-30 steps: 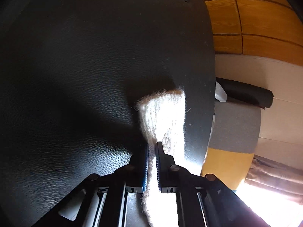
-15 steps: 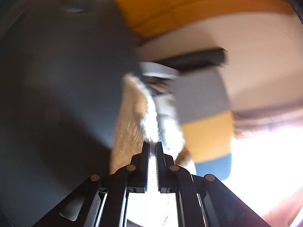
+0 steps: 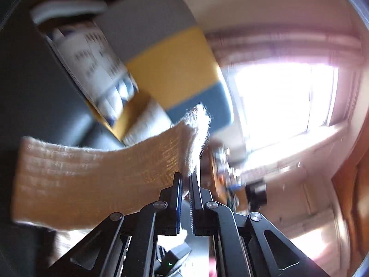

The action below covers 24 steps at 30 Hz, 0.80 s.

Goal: Fold clothes

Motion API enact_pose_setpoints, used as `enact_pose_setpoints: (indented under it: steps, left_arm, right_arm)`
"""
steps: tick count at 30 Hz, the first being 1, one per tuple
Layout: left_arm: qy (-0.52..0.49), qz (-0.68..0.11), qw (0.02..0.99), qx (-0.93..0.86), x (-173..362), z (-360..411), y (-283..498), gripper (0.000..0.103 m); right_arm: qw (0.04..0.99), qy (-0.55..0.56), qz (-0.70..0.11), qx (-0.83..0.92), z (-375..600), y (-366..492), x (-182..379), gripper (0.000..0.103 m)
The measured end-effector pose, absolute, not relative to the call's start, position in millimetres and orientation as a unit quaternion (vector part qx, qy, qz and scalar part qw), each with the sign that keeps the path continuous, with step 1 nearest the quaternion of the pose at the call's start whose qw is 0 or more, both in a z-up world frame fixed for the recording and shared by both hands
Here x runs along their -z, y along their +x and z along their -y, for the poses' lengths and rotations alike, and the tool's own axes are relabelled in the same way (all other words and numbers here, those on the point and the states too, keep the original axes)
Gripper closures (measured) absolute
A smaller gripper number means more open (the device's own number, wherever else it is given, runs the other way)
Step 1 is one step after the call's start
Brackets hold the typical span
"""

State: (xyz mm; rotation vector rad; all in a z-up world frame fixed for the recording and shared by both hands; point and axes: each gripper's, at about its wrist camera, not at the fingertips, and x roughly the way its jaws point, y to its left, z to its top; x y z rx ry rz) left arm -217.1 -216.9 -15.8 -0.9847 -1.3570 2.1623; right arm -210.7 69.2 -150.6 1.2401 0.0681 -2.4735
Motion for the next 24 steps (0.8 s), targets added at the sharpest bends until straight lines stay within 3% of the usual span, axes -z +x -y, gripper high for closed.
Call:
enact_pose_setpoints:
  steps: [6, 10, 14, 18, 24]
  left_arm:
    - [-0.458, 0.432, 0.215, -0.746, 80.9, 112.1, -229.6, 0.097]
    - [-0.527, 0.393, 0.209, -0.724, 123.4, 79.9, -219.1, 0.097]
    - [-0.544, 0.371, 0.221, -0.720, 133.1, 67.4, -213.7, 0.097]
    - [-0.527, 0.405, 0.249, -0.704, 119.7, 86.0, -211.1, 0.095]
    - [-0.461, 0.496, 0.255, -0.690, 107.8, 152.4, -162.3, 0.073]
  right_arm:
    - [0.209, 0.434, 0.024, 0.876, -82.5, -210.5, 148.5, 0.020]
    - [0.222, 0.432, 0.048, 0.873, -88.9, -210.7, 148.0, 0.019]
    - [0.250, 0.433, 0.093, 0.861, -101.7, -212.1, 146.6, 0.019]
    - [0.279, 0.437, 0.220, 0.826, -130.4, -216.5, 149.5, 0.019]
    - [0.276, 0.414, 0.410, 0.765, -165.8, -229.2, 160.8, 0.021]
